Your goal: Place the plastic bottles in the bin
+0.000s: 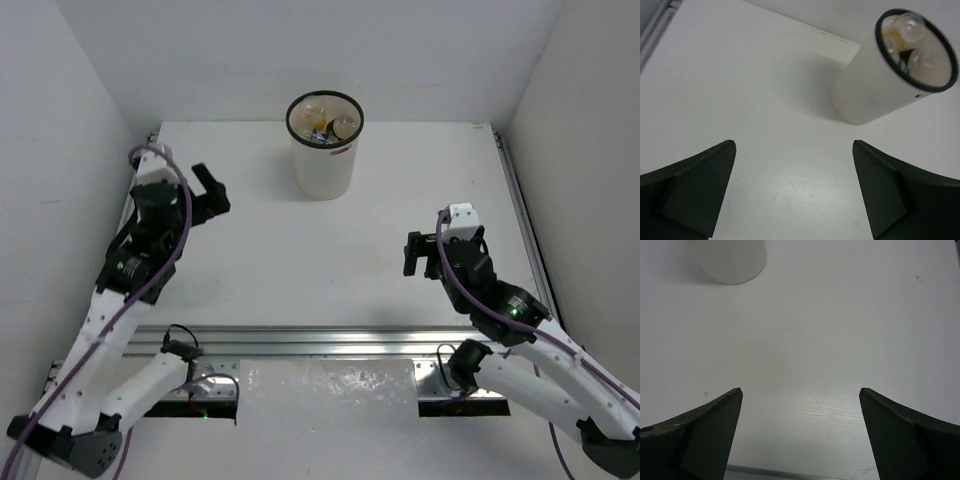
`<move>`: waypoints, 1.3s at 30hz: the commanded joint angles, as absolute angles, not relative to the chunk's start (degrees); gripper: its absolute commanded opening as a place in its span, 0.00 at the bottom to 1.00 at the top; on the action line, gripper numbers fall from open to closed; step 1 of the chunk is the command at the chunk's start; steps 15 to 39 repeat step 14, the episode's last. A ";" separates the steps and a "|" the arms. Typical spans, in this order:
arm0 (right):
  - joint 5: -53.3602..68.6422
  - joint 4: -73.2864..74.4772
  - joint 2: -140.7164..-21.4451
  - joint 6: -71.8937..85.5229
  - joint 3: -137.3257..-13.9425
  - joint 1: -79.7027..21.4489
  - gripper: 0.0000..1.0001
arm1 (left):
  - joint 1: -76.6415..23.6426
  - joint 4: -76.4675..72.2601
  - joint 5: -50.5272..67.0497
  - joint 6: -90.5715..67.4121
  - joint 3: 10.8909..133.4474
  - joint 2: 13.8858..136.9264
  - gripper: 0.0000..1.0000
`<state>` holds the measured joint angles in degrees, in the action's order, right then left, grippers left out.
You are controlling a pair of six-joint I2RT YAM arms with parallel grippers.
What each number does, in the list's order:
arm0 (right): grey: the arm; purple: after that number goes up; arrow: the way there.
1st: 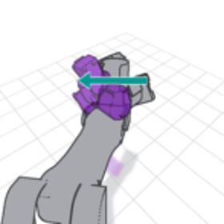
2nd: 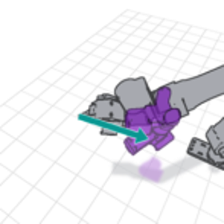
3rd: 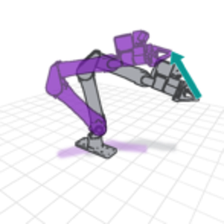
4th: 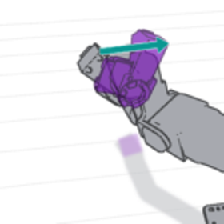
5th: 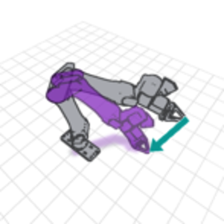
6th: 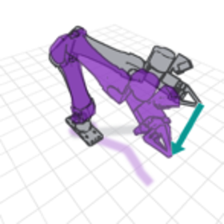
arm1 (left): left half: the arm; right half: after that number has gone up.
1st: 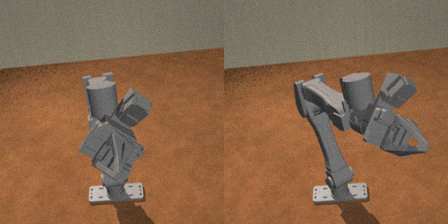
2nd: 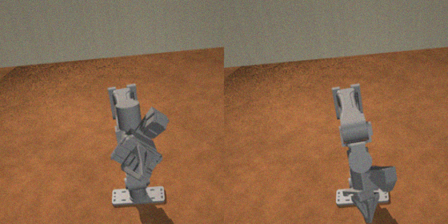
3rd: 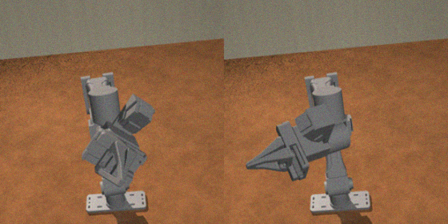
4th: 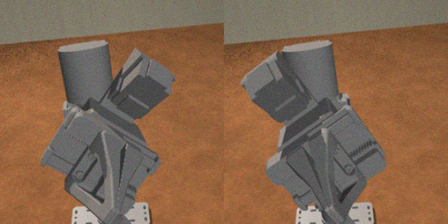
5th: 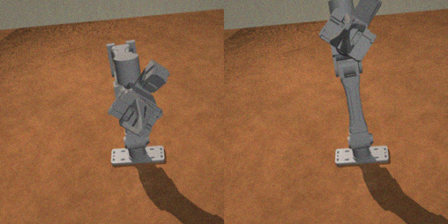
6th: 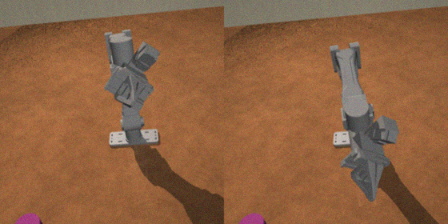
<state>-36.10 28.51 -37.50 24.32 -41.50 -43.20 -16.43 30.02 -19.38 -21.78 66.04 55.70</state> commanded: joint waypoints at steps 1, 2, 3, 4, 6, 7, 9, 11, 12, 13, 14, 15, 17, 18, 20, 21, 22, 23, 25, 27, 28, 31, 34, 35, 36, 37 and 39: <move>-38.32 34.36 -36.30 22.67 -43.59 -42.89 0.99 | -16.70 27.33 -23.82 -16.97 57.32 47.50 1.00; -37.80 34.97 -35.52 22.68 -43.59 -42.80 0.99 | -16.70 27.68 -24.25 -16.79 54.52 45.37 1.00; -37.71 35.59 -35.07 22.68 -43.33 -42.89 0.99 | -16.70 27.69 -24.95 -16.61 52.84 41.35 1.00; -37.53 35.86 -34.37 22.76 -43.07 -42.89 0.99 | -16.70 27.25 -25.22 -16.52 51.17 39.31 1.00; -37.18 36.12 -33.67 22.94 -42.19 -42.89 0.99 | -16.70 24.71 -25.23 -16.17 45.55 33.44 1.00; -36.57 36.30 -33.40 22.85 -42.01 -42.98 0.99 | -16.70 24.09 -25.14 -16.17 43.00 32.01 1.00; -36.74 36.56 -33.49 23.20 -42.01 -42.89 0.99 | -16.70 24.08 -25.14 -16.87 42.19 29.72 1.00; -36.91 37.17 -33.57 23.73 -42.19 -42.89 0.99 | -16.70 23.91 -25.66 -17.05 42.19 29.71 1.00; -37.00 37.44 -33.66 23.99 -42.10 -42.89 0.99 | -16.70 23.91 -26.10 -17.22 42.19 29.88 1.00; -36.91 37.44 -33.66 23.91 -42.01 -42.89 0.99 | -16.70 23.82 -26.10 -17.31 42.27 30.14 1.00; -36.74 37.62 -33.66 24.08 -41.84 -42.89 0.99 | -16.70 24.17 -25.84 -17.40 42.54 30.32 1.00; -36.74 37.62 -33.66 24.08 -41.84 -42.89 0.99 | -16.70 24.17 -25.84 -17.40 42.54 30.32 1.00; -36.74 37.62 -33.66 24.08 -41.84 -42.89 0.99 | -16.70 24.17 -25.84 -17.40 42.54 30.32 1.00; -36.74 37.62 -33.66 24.08 -41.84 -42.89 0.99 | -16.70 24.17 -25.84 -17.40 42.54 30.32 1.00; -36.74 37.62 -33.66 24.08 -41.84 -42.89 0.99 | -16.70 24.17 -25.84 -17.40 42.54 30.32 1.00; -36.74 37.62 -33.66 24.08 -41.84 -42.89 0.99 | -16.70 24.17 -25.84 -17.40 42.54 30.32 1.00; -36.74 37.62 -33.66 24.08 -41.84 -42.89 0.99 | -16.70 24.17 -25.84 -17.40 42.54 30.32 1.00; -36.74 37.62 -33.66 24.08 -41.84 -42.89 0.99 | -16.70 24.17 -25.84 -17.40 42.54 30.32 1.00; -36.74 37.62 -33.66 24.08 -41.84 -42.89 0.99 | -16.70 24.17 -25.84 -17.40 42.54 30.32 1.00; -36.74 37.62 -33.66 24.08 -41.84 -42.89 0.99 | -16.70 24.17 -25.84 -17.40 42.54 30.32 1.00; -36.74 37.62 -33.66 24.08 -41.84 -42.89 0.99 | -16.70 24.17 -25.84 -17.40 42.54 30.32 1.00; -36.74 37.62 -33.66 24.08 -41.84 -42.89 0.99 | -16.70 24.17 -25.84 -17.40 42.54 30.32 1.00; -36.74 37.62 -33.66 24.08 -41.84 -42.89 0.99 | -16.70 24.17 -25.84 -17.40 42.54 30.32 1.00; -36.74 37.62 -33.66 24.08 -41.84 -42.89 0.99 | -16.70 24.17 -25.84 -17.40 42.54 30.32 1.00; -36.74 37.62 -33.66 24.08 -41.84 -42.89 0.99 | -16.70 24.17 -25.84 -17.40 42.54 30.32 1.00; -36.74 37.62 -33.66 24.08 -41.84 -42.89 0.99 | -16.70 24.17 -25.84 -17.40 42.54 30.32 1.00; -36.74 37.62 -33.66 24.08 -41.84 -42.89 0.99 | -16.70 24.17 -25.84 -17.40 42.54 30.32 1.00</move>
